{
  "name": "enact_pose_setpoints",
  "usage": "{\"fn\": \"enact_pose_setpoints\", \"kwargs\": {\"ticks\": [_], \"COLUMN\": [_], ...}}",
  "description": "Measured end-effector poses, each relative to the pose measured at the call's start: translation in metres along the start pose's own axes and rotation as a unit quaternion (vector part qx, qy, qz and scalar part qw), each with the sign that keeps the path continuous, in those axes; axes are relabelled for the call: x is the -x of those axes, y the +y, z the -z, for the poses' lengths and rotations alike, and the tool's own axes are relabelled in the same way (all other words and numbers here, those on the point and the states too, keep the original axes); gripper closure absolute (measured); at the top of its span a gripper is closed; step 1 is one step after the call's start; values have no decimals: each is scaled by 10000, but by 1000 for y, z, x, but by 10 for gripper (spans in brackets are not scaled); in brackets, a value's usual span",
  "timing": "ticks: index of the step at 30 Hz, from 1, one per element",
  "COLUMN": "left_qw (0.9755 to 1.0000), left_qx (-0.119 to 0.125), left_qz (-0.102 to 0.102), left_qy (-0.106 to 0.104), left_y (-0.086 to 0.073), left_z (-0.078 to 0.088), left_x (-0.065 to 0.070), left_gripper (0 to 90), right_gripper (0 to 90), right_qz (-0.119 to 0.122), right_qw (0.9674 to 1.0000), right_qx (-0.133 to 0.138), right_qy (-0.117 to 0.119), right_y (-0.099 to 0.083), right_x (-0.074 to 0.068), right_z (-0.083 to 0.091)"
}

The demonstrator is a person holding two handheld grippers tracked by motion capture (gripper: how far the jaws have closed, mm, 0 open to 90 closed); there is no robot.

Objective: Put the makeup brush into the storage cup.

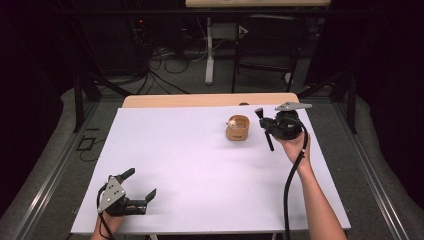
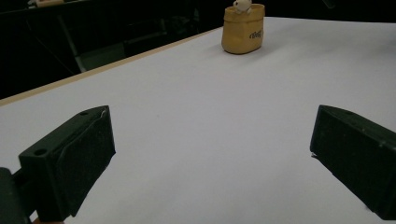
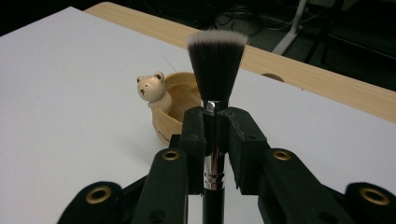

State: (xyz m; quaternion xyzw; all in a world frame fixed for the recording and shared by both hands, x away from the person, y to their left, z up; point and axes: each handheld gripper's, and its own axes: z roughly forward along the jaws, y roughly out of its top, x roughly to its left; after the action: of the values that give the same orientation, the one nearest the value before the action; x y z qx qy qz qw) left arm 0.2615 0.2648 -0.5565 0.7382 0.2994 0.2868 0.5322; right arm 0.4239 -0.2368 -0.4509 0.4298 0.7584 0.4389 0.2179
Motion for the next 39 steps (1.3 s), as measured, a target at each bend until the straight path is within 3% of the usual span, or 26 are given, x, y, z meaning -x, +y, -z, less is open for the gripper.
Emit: {"fn": "enact_pose_setpoints", "kwargs": {"ticks": [7,26,39], "left_qw": [10000,10000,10000], "left_qx": [3,29,39], "left_qz": [1,0,26], "left_qy": [0,-4,-25], "left_y": [0,1,0], "left_z": [0,0,-1], "left_x": [0,1,1], "left_gripper": [0,0,0], "right_gripper": [775,775,775], "right_qz": [59,169,429], "right_qw": [9995,9983,9960], "right_qx": [316,544,752], "right_qy": [-58,-136,-231], "right_y": [-4,-4,5], "right_x": [-1,-10,-22], "right_z": [-3,-9,-16]}}
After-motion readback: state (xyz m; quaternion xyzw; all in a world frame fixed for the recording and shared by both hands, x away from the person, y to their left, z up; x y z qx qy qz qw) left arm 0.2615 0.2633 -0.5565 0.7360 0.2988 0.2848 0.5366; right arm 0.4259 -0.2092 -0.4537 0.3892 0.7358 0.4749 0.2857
